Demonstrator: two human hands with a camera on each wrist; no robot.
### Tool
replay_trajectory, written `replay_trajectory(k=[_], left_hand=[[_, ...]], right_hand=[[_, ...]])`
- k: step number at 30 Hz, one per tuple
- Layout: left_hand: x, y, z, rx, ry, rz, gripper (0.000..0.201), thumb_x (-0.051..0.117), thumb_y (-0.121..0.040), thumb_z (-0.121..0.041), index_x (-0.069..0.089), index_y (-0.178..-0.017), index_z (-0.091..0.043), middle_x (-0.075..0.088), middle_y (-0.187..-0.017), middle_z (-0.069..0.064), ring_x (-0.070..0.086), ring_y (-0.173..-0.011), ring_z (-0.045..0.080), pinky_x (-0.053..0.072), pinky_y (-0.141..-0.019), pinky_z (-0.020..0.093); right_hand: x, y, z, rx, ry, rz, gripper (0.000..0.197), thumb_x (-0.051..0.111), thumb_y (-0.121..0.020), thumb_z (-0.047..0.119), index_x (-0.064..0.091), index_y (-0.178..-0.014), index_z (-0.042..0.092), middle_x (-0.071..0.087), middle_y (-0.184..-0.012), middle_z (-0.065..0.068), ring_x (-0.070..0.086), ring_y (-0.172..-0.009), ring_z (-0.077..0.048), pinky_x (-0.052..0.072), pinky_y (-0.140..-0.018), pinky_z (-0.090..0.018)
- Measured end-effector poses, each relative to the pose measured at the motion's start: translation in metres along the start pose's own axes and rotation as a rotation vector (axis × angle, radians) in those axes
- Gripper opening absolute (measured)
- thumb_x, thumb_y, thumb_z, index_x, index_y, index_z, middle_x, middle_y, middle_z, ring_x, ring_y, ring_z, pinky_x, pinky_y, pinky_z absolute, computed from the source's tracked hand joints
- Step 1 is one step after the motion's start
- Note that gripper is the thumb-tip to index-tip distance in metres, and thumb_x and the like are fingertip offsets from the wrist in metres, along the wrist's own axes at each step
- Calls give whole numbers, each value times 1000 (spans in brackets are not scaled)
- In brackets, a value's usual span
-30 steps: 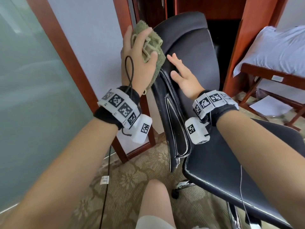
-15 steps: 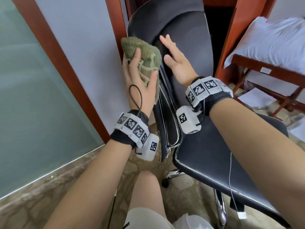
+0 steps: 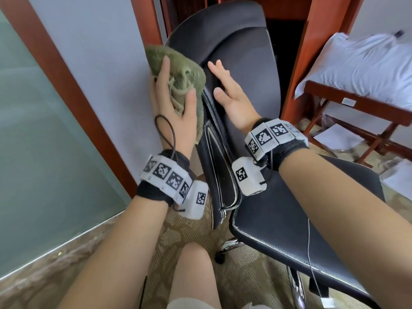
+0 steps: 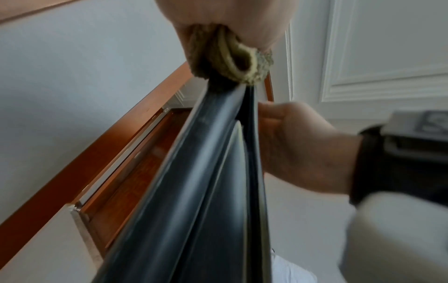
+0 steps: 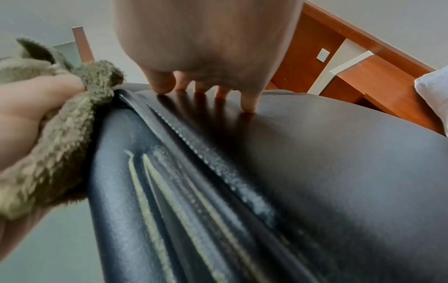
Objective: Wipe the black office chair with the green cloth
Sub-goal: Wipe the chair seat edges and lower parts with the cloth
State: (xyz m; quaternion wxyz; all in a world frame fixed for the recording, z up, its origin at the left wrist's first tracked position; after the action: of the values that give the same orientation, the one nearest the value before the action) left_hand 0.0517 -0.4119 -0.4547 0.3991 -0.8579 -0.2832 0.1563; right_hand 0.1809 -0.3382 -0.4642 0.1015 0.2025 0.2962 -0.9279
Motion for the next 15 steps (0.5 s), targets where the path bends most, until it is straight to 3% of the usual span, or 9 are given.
replay_trajectory(k=[3, 5, 8, 13, 15], left_hand=[[5, 29, 14, -13, 7, 18, 57, 56, -87, -17, 34, -139, -27, 36, -143, 20, 37, -134, 29, 35, -109, 41], [7, 45, 23, -23, 1, 33, 57, 56, -87, -20, 31, -137, -29, 37, -141, 24, 38, -132, 35, 36, -107, 45], [5, 46, 23, -2, 46, 22, 57, 57, -86, -18, 33, -136, -30, 38, -140, 13, 40, -131, 32, 37, -107, 48], [-2, -4, -5, 32, 80, 11, 51, 55, -84, -10, 37, -130, -21, 41, -132, 0, 41, -128, 17, 34, -110, 32], [-2, -27, -16, 86, 1, 18, 49, 55, -83, -11, 45, -131, -13, 44, -129, 2, 44, -123, 14, 32, -106, 16]], right_hand=[[-1, -1, 0, -9, 13, -9, 56, 34, -94, 26, 23, -147, 16, 9, -157, -11, -3, -145, -30, 3, -118, -43], [-1, -1, 0, -9, 31, -9, 56, 34, -94, 27, 23, -147, 16, 10, -157, -11, -1, -145, -30, 3, -117, -40], [-1, -1, -1, -5, 45, -14, 54, 35, -96, 26, 23, -148, 18, 10, -157, -9, -1, -145, -28, 3, -117, -40], [-2, 0, -1, -22, 64, -14, 52, 35, -98, 26, 21, -148, 19, 9, -157, -8, -1, -145, -28, 3, -118, -43], [-3, 0, -2, -11, 55, -12, 51, 35, -99, 23, 21, -148, 21, 9, -158, -6, -2, -145, -26, 4, -118, -45]])
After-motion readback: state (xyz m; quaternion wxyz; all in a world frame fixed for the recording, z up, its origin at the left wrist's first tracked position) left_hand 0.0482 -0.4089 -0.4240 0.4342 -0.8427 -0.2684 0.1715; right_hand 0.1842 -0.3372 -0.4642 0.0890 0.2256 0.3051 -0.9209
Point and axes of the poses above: each hand's wrist, its own y-axis away from the middle knuckle, its own x-axis out of the palm, z = x × y, the point moved 5 cm from there along -y, towards the middle knuckle
